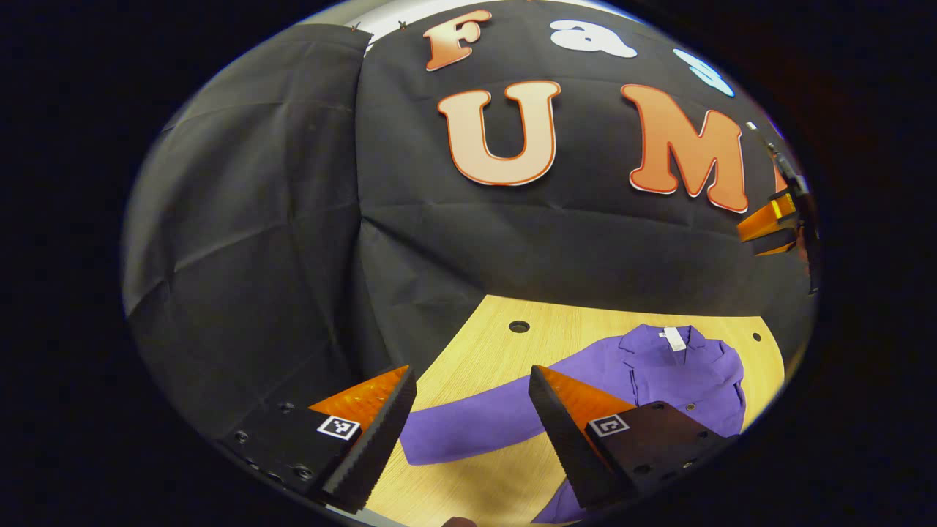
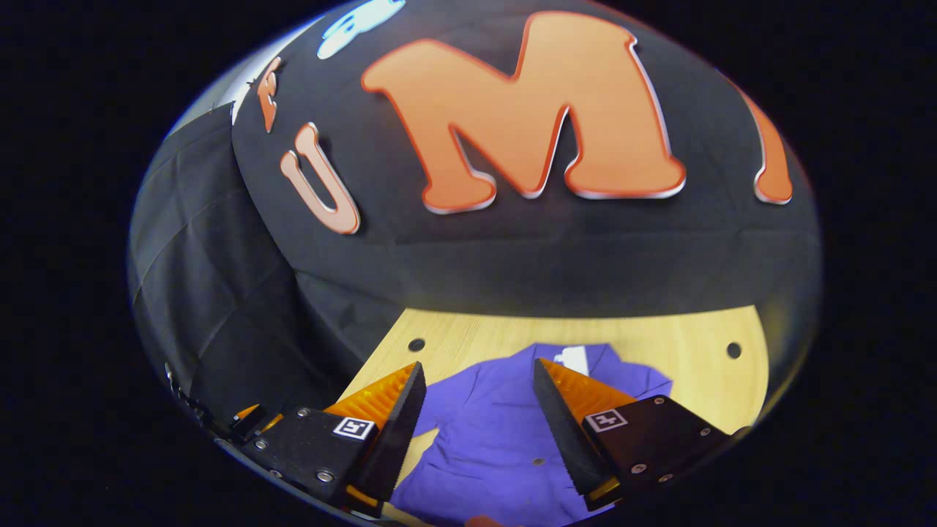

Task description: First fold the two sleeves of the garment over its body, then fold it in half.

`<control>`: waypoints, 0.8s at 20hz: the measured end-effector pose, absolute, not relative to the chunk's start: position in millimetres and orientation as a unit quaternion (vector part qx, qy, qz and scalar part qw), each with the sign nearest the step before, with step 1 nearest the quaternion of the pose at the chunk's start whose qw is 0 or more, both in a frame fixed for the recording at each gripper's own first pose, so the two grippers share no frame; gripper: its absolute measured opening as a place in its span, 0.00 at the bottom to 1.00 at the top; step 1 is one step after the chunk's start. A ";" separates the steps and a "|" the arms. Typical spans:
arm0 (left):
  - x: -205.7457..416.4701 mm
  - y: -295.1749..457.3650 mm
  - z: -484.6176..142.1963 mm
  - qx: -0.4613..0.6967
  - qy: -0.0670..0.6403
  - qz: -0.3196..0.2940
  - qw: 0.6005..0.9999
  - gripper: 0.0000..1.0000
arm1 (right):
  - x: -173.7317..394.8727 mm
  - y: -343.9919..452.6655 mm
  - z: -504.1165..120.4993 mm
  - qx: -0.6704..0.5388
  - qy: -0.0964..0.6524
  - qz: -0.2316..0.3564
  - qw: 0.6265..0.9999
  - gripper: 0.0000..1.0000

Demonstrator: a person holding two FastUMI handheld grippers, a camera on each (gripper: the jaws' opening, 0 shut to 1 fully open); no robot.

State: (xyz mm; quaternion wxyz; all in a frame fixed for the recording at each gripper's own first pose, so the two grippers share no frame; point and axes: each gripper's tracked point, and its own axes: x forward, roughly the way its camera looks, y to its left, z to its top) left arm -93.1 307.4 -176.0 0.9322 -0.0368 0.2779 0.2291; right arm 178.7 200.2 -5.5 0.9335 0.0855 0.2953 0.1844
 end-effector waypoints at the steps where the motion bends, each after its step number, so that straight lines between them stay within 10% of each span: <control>1: -87.6 313.2 -180.7 -0.050 0.291 0.231 0.927 0.97 | 176.4 186.7 10.4 0.080 0.273 0.172 0.943 0.92; 16: -107.7 359.3 -360.3 -0.241 0.555 0.216 0.766 0.98 | 84.5 55.1 103.8 -0.037 0.100 0.023 0.994 1.00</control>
